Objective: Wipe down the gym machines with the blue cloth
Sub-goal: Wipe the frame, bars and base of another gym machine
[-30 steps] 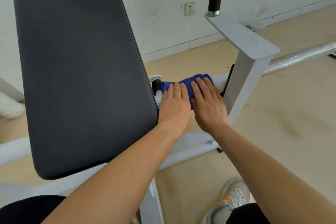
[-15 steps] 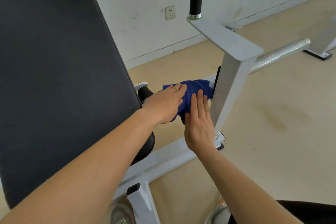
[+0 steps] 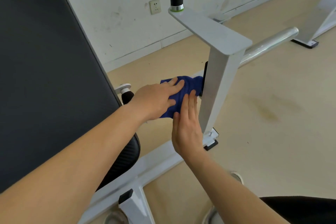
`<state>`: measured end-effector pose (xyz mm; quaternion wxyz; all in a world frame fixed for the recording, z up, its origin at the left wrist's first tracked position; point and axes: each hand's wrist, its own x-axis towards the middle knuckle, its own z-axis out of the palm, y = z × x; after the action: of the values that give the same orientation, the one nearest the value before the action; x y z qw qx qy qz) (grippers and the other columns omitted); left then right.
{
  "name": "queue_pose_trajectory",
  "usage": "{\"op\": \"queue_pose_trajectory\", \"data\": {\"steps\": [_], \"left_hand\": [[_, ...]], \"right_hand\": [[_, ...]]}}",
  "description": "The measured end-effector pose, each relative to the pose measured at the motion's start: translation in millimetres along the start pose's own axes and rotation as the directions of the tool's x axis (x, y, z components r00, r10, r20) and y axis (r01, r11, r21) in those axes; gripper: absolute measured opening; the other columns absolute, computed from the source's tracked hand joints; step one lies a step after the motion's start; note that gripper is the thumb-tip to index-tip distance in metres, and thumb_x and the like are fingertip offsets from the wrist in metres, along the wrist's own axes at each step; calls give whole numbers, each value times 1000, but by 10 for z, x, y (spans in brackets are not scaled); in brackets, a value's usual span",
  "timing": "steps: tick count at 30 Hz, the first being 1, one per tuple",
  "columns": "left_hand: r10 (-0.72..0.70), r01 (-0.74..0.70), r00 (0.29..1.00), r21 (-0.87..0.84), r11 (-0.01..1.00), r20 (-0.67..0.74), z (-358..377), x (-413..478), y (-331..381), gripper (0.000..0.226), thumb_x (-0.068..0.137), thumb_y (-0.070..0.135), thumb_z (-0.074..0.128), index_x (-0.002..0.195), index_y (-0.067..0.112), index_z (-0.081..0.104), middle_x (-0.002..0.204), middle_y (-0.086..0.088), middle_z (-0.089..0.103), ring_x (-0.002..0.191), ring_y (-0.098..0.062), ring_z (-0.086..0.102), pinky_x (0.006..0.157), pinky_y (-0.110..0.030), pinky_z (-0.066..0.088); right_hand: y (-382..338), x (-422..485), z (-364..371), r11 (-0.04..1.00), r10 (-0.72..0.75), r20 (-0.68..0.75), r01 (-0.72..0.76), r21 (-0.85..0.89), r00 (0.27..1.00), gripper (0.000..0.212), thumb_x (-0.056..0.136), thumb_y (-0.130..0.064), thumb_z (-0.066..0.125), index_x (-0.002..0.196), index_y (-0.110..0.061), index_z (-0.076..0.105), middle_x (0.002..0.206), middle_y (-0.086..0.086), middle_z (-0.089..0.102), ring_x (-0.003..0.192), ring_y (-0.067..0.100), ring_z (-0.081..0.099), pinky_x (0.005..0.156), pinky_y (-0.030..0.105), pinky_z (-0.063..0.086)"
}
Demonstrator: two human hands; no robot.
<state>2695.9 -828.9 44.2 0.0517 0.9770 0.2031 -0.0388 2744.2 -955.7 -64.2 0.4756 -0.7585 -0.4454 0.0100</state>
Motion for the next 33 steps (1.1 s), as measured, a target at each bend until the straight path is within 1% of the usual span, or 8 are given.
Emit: {"op": "queue_pose_trajectory", "data": {"steps": [3,6,11,17,20,26,30,33], "left_hand": [[32,-18,994,132,991,-108,89,-150,66,60,103,26,41,156,33,12,164,8,10,143,-17,30,92,-40,50],[-27,28,992,13,1000,-120,45,-75,62,54,104,30,40,154,38,22,162,12,21,139,-21,40,100,-41,45],[-112,107,993,-104,989,-43,-84,88,84,57,100,41,46,152,42,23,153,9,41,125,-24,53,98,-36,44],[-182,268,948,347,899,-262,170,-384,295,70,96,39,57,153,20,23,153,-1,39,121,-22,56,67,-36,50],[-228,341,932,464,818,-282,176,-434,340,69,92,33,64,146,7,31,138,-8,53,105,-23,63,56,-33,36],[-289,332,940,287,898,-183,-8,-242,266,53,87,55,62,120,16,49,97,-1,64,81,-25,64,56,-33,36],[-277,341,929,275,899,-245,74,-253,329,59,89,55,59,130,15,44,107,0,63,85,-24,64,56,-33,37],[-246,331,938,414,848,-245,63,-436,341,60,91,43,63,136,10,39,116,-5,61,88,-22,64,54,-33,36]], "right_hand": [[46,-61,-31,998,-38,-71,35,-49,997,51,104,-10,35,153,2,26,162,20,20,151,30,20,119,48,29],[101,76,-86,991,-70,-125,55,-118,990,49,102,-13,35,149,1,37,152,25,34,139,37,35,112,50,36],[198,326,-63,965,-148,-62,130,-229,987,56,106,-25,25,152,6,27,160,29,18,150,38,17,119,52,25],[324,-22,-10,941,-235,58,242,-238,970,57,107,-29,29,157,-6,15,165,17,6,154,32,3,120,52,23],[315,13,-83,906,-300,115,320,-277,947,55,108,-33,25,159,-13,18,166,12,8,154,29,4,122,49,21],[269,439,-266,883,-319,178,360,-302,931,54,105,-34,26,157,-18,26,165,11,17,153,29,11,121,50,24],[322,477,-292,877,-324,136,351,-327,936,51,105,-28,33,154,-14,34,162,12,25,152,29,18,120,48,27],[313,376,-264,843,-350,100,359,-401,932,49,102,-28,46,147,-9,43,157,17,36,147,35,29,115,50,34]]}}
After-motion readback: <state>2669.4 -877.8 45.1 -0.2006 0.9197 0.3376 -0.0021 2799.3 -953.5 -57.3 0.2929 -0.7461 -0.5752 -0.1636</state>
